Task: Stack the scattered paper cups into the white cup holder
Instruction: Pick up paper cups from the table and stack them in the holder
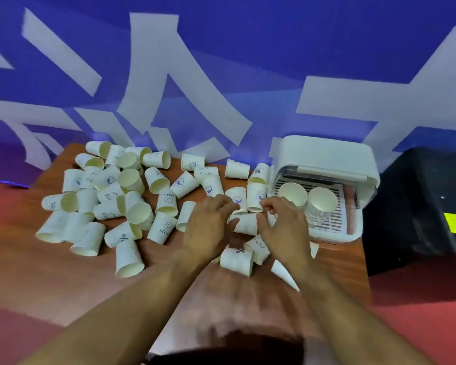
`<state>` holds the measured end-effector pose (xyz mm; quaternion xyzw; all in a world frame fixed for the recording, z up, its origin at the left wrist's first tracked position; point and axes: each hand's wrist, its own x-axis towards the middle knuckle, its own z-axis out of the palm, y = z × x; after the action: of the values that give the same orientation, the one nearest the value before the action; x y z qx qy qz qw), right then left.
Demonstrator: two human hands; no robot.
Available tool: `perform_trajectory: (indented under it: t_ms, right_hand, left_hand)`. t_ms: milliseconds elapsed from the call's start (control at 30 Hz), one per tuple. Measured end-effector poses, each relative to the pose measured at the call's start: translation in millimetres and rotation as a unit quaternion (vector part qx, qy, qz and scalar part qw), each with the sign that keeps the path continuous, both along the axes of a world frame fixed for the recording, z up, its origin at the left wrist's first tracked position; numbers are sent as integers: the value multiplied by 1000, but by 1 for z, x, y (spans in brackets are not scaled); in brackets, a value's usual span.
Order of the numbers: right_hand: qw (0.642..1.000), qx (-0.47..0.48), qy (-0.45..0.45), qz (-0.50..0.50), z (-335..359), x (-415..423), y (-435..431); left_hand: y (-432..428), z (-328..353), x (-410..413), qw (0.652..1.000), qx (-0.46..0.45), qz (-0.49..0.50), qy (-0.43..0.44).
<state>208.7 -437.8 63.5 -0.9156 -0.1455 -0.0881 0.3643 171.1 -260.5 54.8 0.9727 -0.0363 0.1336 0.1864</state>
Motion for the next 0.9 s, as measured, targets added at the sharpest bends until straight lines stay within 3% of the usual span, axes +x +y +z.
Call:
perform_trajectory:
  t_ms: [433,667,900]
  right_hand:
    - [982,-15,9,187,18,-52,130]
    - [973,-50,30,225,4,-65,201]
    - [965,-112,72,224,-16,-66,267]
  left_hand:
    - [108,11,-117,971,-44,235,17]
    - [172,-13,-141,954,-86,281,59]
    - [239,-44,-138,921,-202,310,121]
